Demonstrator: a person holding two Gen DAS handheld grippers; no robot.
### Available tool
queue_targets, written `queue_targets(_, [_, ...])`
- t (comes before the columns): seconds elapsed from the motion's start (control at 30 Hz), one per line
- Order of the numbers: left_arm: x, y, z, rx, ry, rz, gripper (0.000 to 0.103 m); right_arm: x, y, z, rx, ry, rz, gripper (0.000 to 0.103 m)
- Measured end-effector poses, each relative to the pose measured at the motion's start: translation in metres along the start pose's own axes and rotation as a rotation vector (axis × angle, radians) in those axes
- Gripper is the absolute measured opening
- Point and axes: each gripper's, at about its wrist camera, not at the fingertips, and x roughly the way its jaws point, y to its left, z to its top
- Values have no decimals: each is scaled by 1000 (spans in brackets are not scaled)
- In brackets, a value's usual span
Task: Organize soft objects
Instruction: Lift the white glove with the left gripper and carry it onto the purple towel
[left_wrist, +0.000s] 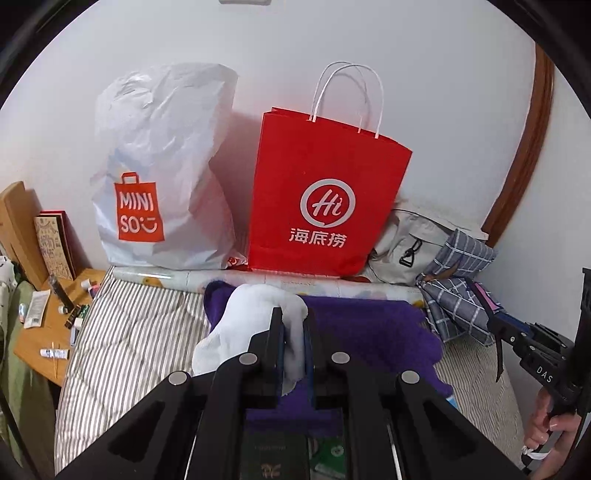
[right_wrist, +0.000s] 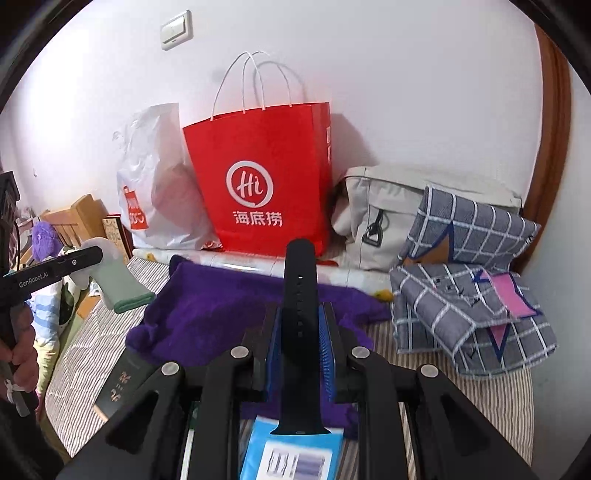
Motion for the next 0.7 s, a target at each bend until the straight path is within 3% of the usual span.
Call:
queue_targets(0.27, [51,-1,11,7,48,-10,9,37,-4,12,-9,21,32,20])
queue_targets(0.7, [129,17,11,-43,173,6,9,117,-19,-5,8,165,69,20])
